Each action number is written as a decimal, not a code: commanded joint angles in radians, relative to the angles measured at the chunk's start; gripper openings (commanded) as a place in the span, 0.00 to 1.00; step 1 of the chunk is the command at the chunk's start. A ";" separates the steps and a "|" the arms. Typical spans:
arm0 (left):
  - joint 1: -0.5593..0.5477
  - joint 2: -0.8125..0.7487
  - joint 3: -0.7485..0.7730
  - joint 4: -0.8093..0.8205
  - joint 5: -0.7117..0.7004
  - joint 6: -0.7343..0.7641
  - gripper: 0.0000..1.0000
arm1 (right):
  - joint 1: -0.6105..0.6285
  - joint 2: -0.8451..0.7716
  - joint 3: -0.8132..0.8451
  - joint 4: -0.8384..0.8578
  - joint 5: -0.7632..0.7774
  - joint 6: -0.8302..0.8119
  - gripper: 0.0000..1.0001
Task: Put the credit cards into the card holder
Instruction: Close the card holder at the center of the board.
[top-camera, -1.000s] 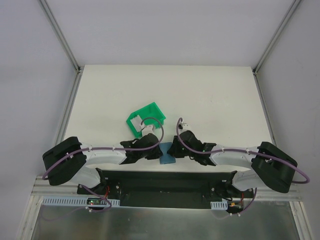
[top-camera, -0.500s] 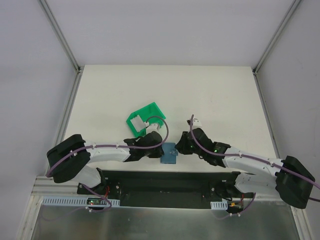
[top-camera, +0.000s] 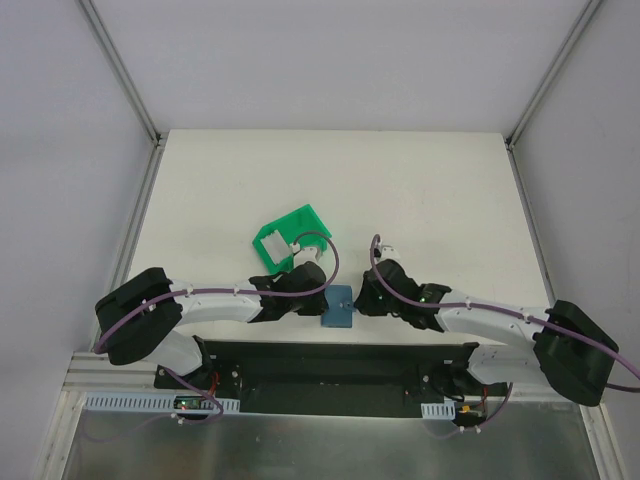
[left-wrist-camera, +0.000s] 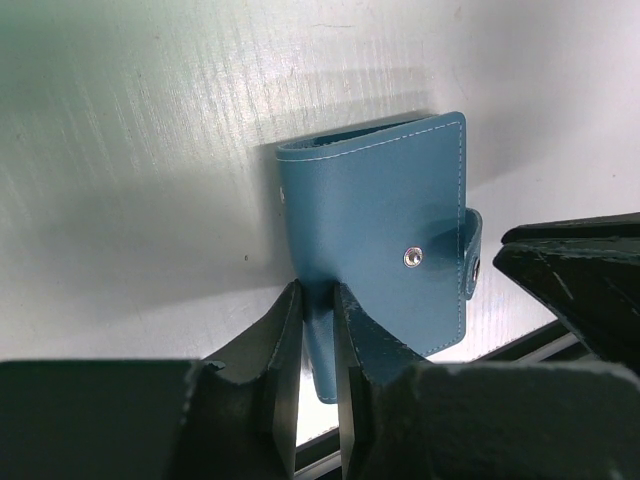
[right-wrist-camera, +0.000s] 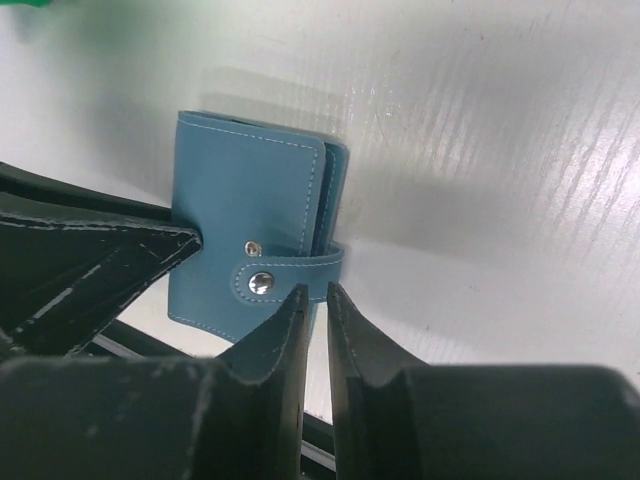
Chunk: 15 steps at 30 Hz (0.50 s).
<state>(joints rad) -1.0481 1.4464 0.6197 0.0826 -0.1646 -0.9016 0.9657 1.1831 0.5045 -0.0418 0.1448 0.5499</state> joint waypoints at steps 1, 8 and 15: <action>-0.009 0.019 0.011 -0.046 0.002 0.023 0.14 | 0.002 0.030 0.042 0.025 -0.011 0.009 0.15; -0.007 0.017 0.014 -0.046 0.011 0.023 0.18 | 0.005 0.062 0.057 0.037 -0.027 0.012 0.15; -0.007 0.014 0.014 -0.046 0.011 0.021 0.21 | 0.022 0.092 0.081 0.037 -0.028 0.010 0.14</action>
<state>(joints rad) -1.0481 1.4464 0.6201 0.0788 -0.1646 -0.9001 0.9794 1.2621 0.5476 -0.0235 0.1223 0.5495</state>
